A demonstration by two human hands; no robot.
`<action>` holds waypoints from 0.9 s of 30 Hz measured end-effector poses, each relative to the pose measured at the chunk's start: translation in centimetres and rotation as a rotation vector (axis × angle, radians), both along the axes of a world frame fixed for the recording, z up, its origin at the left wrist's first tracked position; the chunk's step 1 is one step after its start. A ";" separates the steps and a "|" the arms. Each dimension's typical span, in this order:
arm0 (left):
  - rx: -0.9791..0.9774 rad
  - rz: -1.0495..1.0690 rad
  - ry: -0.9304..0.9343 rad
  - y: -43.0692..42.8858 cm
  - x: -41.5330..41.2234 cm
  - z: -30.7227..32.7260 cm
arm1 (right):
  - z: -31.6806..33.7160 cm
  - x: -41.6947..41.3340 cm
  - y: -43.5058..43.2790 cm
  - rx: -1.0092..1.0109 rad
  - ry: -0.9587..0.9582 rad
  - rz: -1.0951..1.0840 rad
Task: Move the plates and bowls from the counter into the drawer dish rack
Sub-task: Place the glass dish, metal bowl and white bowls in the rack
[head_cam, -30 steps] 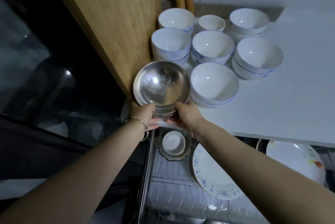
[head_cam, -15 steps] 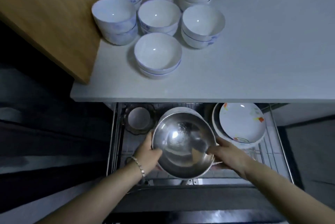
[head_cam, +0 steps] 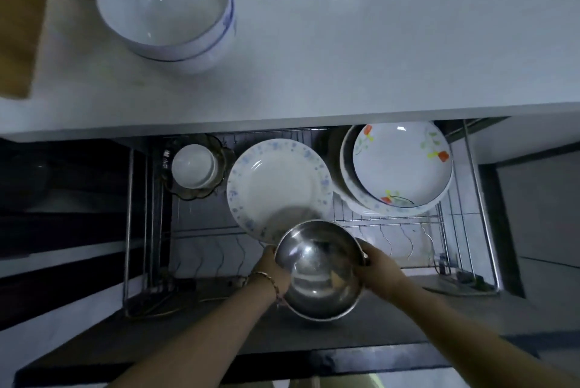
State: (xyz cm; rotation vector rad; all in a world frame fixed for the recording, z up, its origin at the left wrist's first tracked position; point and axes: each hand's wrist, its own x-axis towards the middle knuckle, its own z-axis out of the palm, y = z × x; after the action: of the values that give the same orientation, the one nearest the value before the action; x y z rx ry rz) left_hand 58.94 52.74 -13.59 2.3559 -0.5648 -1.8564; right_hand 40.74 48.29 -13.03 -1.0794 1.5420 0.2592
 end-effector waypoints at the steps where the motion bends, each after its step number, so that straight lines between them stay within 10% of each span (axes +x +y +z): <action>1: -0.014 -0.006 -0.057 0.3 1.0 -0.1 | -0.3 0.9 0.1 0.008 -0.024 0.021; 11: -0.027 0.110 -0.195 3.5 14.8 0.5 | -1.8 15.0 1.8 -0.033 -0.238 0.091; 27: 0.093 -0.148 -0.160 4.7 18.9 -8.5 | -11.6 20.0 6.1 0.000 0.141 0.114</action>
State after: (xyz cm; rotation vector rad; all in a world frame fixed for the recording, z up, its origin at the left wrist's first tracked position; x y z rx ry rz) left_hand 77.88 57.48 -22.06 2.6068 -0.7014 -1.7979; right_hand 60.69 54.41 -24.65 -1.1719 1.6062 0.4212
